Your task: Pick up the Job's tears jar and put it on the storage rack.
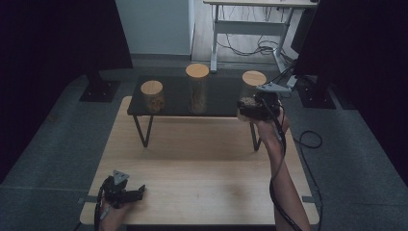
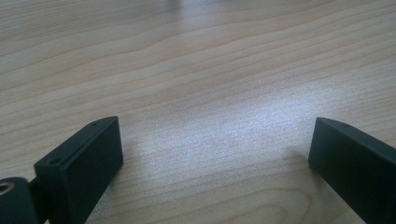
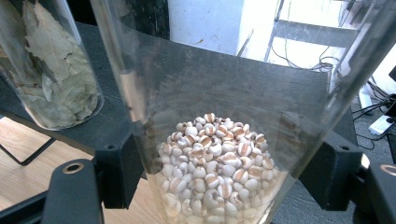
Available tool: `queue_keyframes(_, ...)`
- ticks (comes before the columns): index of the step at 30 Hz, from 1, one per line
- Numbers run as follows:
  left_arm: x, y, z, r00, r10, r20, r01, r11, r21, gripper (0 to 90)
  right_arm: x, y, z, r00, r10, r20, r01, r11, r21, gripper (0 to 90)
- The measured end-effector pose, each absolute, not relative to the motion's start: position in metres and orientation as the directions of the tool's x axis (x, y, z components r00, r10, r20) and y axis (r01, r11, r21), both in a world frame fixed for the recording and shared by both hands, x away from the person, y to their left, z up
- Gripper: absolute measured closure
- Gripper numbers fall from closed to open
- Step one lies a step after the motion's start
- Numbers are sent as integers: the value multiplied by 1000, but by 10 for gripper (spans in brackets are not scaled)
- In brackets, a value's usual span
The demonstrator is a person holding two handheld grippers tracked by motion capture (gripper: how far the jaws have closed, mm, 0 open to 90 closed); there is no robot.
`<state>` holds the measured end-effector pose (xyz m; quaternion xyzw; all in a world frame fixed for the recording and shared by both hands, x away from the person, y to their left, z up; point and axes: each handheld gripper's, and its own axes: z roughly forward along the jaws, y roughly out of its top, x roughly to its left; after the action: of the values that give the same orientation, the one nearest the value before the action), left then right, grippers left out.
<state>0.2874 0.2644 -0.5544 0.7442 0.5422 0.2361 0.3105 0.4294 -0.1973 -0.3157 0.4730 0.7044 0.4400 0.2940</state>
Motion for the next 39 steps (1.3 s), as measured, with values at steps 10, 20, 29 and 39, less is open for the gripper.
queue_keyframes(10, 287, 265, -554, 302, 953, 15, 660, -221, 718, 25, 442, -196, -316, -379, 925, 5, 405, 162, 900, 249)
queue_keyframes(20, 287, 265, -554, 304, 953, 14, 661, -222, 717, 26, 454, -196, -317, -379, 925, 5, 399, 159, 903, 248)
queue_keyframes(29, 288, 265, -554, 304, 953, 15, 660, -222, 718, 26, 463, -196, -318, -374, 927, 7, 393, 152, 907, 248)
queue_keyframes(39, 287, 265, -554, 305, 952, 15, 659, -222, 718, 26, 462, -196, -319, -377, 926, 3, 392, 156, 907, 242)
